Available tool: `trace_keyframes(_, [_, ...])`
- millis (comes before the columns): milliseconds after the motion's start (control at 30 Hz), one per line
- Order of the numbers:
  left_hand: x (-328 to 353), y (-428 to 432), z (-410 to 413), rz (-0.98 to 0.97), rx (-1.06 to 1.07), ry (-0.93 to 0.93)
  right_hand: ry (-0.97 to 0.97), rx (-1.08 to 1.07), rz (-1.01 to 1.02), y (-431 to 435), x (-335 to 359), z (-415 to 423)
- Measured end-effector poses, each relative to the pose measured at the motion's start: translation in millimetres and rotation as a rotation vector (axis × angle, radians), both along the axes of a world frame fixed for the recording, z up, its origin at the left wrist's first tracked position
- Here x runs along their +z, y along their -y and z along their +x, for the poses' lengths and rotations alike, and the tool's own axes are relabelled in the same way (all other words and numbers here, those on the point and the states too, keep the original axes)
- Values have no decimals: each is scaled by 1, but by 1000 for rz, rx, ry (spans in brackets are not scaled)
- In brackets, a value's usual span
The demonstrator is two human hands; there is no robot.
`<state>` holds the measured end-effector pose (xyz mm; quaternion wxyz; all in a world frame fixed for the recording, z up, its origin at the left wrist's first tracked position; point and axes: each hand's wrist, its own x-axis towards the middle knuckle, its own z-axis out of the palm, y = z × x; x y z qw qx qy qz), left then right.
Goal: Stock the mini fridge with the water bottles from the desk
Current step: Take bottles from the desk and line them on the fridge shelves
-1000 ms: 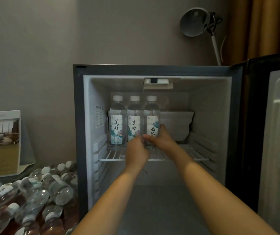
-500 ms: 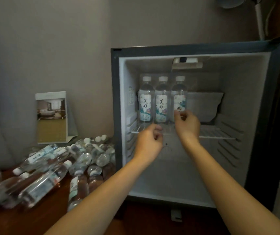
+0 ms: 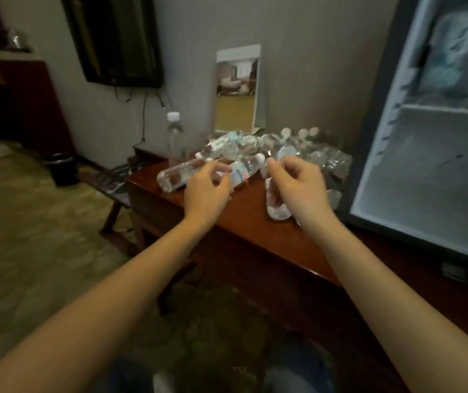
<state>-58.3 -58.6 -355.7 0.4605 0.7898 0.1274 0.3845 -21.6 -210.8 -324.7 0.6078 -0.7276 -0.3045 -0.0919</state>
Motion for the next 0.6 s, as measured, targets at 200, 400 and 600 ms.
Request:
trace_keyframes(200, [-103,-108,-28,-166,231,-151,-125,295,-492,-99,-130,-18])
trace_keyframes(400, [-248,-194,-36,-403,214,-436,-556,396,-1001,-166,-298,17])
trace_keyframes(600, [-375,-258,-30,-482,124,-706,-902,117,-1089,-199,-434,53])
